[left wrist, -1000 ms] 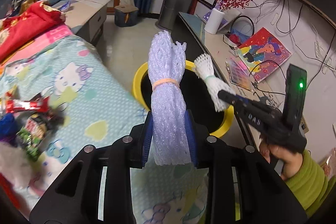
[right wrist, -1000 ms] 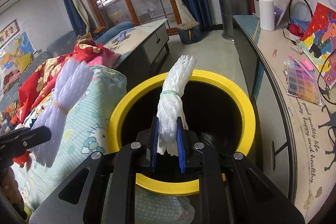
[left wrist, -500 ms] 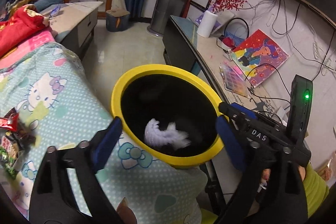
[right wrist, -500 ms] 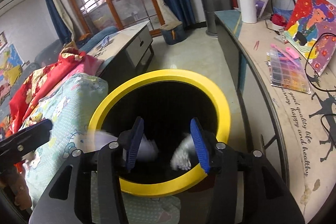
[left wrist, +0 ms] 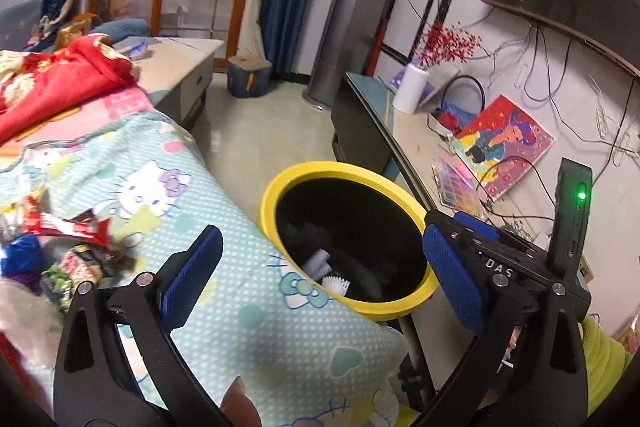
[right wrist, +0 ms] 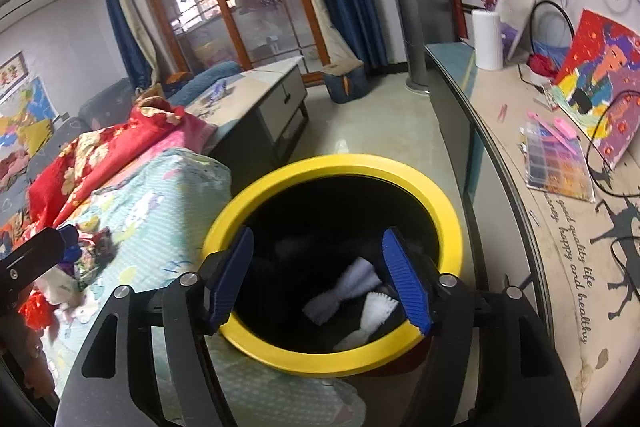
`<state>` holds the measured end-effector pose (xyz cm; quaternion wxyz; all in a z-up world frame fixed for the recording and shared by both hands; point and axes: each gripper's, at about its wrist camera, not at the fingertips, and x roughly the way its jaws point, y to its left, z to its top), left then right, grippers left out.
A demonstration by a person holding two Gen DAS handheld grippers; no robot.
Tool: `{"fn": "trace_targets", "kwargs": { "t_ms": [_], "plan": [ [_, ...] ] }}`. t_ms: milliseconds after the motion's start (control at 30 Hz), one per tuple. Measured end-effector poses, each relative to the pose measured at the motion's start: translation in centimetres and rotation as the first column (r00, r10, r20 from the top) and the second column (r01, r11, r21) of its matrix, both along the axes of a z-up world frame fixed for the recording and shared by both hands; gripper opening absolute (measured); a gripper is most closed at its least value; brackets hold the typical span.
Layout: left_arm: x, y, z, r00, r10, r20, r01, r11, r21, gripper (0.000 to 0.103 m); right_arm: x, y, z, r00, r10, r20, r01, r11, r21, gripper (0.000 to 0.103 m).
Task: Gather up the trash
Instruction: 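Open the right tool to drop the white mesh sleeve into the bin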
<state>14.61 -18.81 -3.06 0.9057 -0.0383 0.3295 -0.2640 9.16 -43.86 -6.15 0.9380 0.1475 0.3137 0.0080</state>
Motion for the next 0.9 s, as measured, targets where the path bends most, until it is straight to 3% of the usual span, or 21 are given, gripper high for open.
{"fn": "trace_targets", "kwargs": {
  "t_ms": [467, 900],
  "plan": [
    [-2.8, 5.4, 2.3, 0.987, 0.128, 0.092, -0.126, 0.992, -0.025, 0.092, -1.1, 6.1, 3.2, 0.989, 0.132, 0.068, -0.128, 0.99, -0.053, 0.067],
    [-4.7, 10.9, 2.8, 0.965, 0.232, 0.122, -0.228, 0.973, -0.043, 0.092, -2.0, 11.1, 4.9, 0.962, 0.255, 0.098, -0.246, 0.965, -0.096, 0.067]
  ]
}}
